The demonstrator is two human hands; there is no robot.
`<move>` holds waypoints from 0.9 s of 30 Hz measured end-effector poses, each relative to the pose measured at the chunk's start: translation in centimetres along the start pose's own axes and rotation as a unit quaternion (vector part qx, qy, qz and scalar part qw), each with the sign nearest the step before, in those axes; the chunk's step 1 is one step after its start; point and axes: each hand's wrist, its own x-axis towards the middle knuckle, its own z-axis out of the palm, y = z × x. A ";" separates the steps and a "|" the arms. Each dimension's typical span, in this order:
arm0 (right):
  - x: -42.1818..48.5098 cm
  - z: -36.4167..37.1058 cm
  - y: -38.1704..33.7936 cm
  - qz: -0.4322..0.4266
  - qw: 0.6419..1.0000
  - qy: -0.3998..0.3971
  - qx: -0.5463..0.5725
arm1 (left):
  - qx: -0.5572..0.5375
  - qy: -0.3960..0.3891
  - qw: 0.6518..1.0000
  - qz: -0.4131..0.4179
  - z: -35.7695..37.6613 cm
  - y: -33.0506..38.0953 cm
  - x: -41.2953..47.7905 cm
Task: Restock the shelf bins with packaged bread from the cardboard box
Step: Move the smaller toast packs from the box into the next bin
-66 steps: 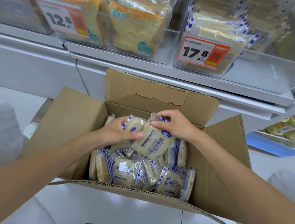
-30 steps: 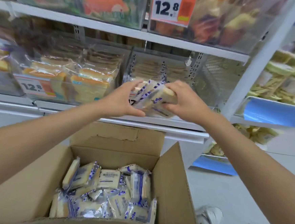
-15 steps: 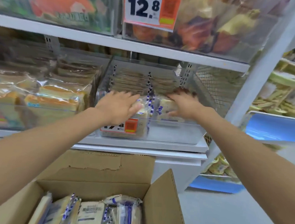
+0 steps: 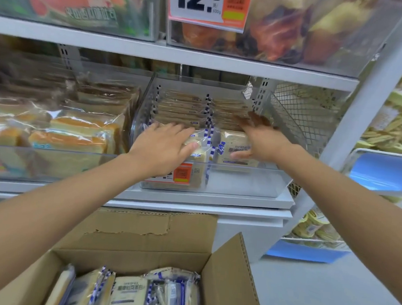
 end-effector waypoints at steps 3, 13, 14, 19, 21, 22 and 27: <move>0.3 0.3 -0.7 -0.011 1.000 0.009 -0.018 | -0.001 -0.003 1.000 -0.003 -0.1 0.1 -0.1; -2.4 -1.8 -3.5 0.029 0.996 0.054 0.064 | -0.114 0.050 0.992 -0.033 -2.1 1.5 -1.6; -3.3 -2.0 -4.0 0.025 0.991 0.083 0.098 | -0.120 0.080 0.989 -0.035 -2.4 1.8 -2.2; -8.9 -1.2 -8.7 -0.024 0.952 0.204 0.228 | -0.135 0.156 0.978 -0.017 -2.8 2.7 -7.2; -11.4 0.1 -11.1 -0.049 0.943 0.220 0.245 | -0.163 0.118 0.979 -0.023 -1.8 2.8 -9.8; -12.6 1.0 -12.4 -0.059 0.942 0.219 0.249 | -0.172 0.091 0.980 -0.029 -0.9 2.7 -11.1; -16.8 7.0 -17.9 -0.083 0.956 0.060 0.274 | -0.244 -0.051 0.962 -0.107 5.0 0.1 -18.2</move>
